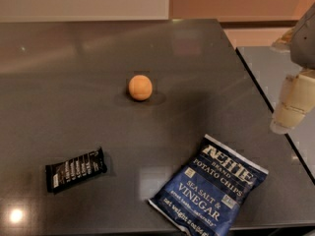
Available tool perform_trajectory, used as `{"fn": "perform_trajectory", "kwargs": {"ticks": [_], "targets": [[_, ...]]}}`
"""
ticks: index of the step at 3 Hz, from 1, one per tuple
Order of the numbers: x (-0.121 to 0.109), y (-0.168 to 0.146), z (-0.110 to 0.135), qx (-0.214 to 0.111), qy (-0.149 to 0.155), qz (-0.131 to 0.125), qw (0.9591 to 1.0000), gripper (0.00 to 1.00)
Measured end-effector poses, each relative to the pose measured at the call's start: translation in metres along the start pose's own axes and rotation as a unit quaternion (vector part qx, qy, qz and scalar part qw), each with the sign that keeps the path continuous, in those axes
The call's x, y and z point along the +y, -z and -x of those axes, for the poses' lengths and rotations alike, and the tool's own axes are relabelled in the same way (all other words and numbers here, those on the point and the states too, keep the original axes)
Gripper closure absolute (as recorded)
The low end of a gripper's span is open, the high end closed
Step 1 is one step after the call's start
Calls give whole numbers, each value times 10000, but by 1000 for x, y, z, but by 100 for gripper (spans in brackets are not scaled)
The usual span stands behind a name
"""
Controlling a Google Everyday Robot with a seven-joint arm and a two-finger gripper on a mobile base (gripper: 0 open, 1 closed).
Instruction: Move blue chip bag near orange
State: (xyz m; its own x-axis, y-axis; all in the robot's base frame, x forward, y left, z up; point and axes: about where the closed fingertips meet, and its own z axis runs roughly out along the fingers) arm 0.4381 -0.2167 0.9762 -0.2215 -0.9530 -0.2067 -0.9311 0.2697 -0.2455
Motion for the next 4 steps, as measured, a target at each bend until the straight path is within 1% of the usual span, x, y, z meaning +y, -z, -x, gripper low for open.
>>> {"fn": "perform_trajectory", "kwargs": {"ticks": [1, 2, 3, 4], "targets": [[0, 0, 0, 0, 0, -1, 10000, 0], [4, 2, 11, -112, 253, 52, 9996, 0], [7, 3, 18, -184, 415, 84, 9989, 0], [20, -4, 30, -334, 801, 265, 9959, 0]]}}
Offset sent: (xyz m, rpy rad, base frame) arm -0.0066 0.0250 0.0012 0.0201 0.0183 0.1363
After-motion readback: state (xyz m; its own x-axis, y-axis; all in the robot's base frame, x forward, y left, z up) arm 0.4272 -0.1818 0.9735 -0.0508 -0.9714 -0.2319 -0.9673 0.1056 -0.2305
